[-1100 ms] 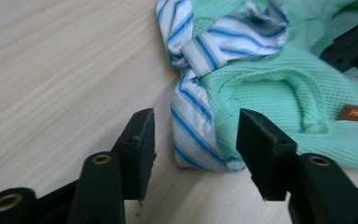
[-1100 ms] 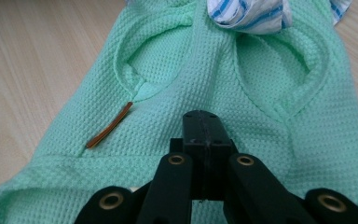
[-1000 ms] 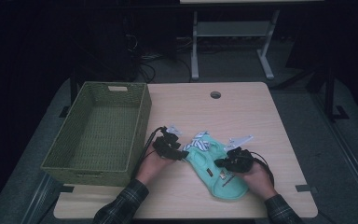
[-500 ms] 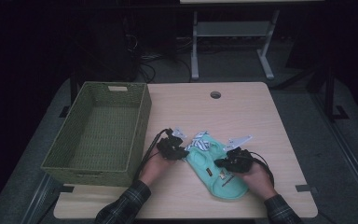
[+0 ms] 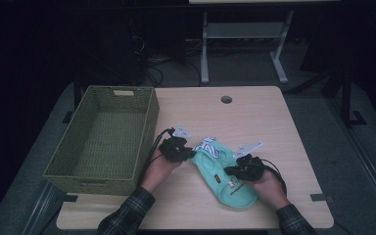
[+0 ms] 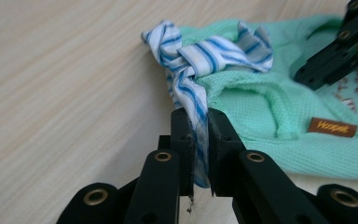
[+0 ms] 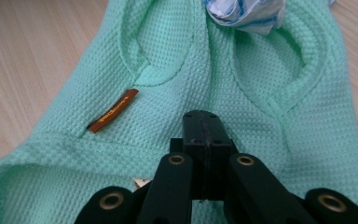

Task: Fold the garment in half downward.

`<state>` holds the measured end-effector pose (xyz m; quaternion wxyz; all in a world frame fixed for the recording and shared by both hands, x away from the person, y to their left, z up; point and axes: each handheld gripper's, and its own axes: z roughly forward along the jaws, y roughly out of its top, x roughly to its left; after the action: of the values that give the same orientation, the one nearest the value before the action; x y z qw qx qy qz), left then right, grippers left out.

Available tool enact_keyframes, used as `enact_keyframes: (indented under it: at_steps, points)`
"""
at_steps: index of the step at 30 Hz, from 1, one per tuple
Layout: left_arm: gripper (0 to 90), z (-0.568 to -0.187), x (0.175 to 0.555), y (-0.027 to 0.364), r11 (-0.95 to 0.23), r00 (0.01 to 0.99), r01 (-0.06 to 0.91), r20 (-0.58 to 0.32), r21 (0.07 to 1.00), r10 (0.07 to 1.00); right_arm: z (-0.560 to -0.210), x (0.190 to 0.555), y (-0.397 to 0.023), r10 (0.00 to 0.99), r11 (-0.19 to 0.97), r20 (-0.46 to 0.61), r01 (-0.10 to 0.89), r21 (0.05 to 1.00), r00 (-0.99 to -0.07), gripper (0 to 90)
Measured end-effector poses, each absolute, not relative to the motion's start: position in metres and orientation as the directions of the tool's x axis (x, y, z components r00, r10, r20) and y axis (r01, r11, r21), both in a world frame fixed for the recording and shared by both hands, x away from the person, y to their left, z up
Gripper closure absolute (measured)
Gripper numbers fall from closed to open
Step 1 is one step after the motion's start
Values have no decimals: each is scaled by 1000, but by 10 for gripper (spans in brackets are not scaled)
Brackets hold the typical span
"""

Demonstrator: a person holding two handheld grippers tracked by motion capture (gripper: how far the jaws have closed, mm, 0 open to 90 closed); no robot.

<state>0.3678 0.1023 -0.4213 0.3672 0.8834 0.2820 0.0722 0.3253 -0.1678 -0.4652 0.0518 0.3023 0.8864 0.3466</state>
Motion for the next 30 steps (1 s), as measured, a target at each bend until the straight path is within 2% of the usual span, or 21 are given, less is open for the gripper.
enact_keyframes:
  at_steps: [17, 26, 30]
  points:
    - [825, -378, 359, 106, -517, 846, 353, -30, 780, 533, -466, 348, -137, 573, 577, 96, 484, 658, -814, 899]
    - [825, -376, 358, 109, -522, 842, 337, -3, 783, 539, -468, 373, -123, 576, 561, 101, 482, 674, -811, 898]
    - [825, -377, 359, 110, -527, 843, 340, -3, 779, 538, -458, 373, -137, 574, 525, 109, 467, 712, -811, 898]
